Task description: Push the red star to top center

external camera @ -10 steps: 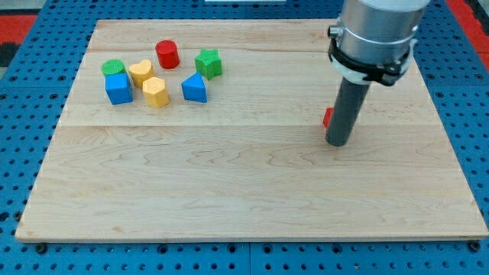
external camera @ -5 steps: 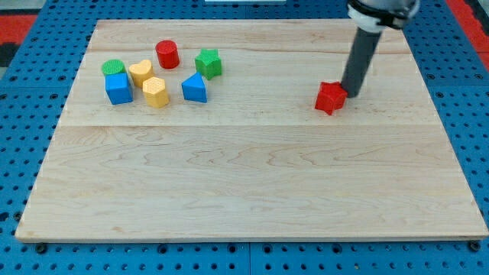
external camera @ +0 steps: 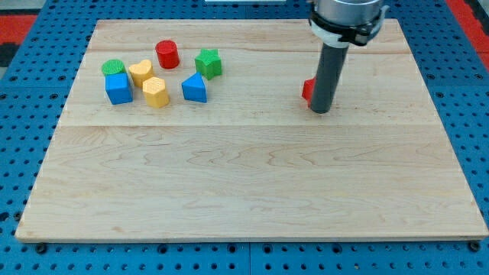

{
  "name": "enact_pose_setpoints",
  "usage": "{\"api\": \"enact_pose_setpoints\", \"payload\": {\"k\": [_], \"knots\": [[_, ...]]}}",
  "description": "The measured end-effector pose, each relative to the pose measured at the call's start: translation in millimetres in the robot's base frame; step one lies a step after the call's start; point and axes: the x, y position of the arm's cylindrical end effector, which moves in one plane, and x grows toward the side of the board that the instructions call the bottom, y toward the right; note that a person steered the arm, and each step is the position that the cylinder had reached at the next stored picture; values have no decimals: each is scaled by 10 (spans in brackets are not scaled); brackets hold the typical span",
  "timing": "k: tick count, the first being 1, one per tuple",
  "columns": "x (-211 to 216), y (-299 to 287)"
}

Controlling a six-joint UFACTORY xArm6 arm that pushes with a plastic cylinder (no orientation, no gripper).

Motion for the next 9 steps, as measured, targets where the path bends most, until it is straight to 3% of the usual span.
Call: {"api": "enact_pose_setpoints", "payload": {"k": [2, 6, 7, 8, 9], "knots": [[-154, 157], [-1625, 466], [-1772, 532], [-1227, 883], [-1044, 538]]}}
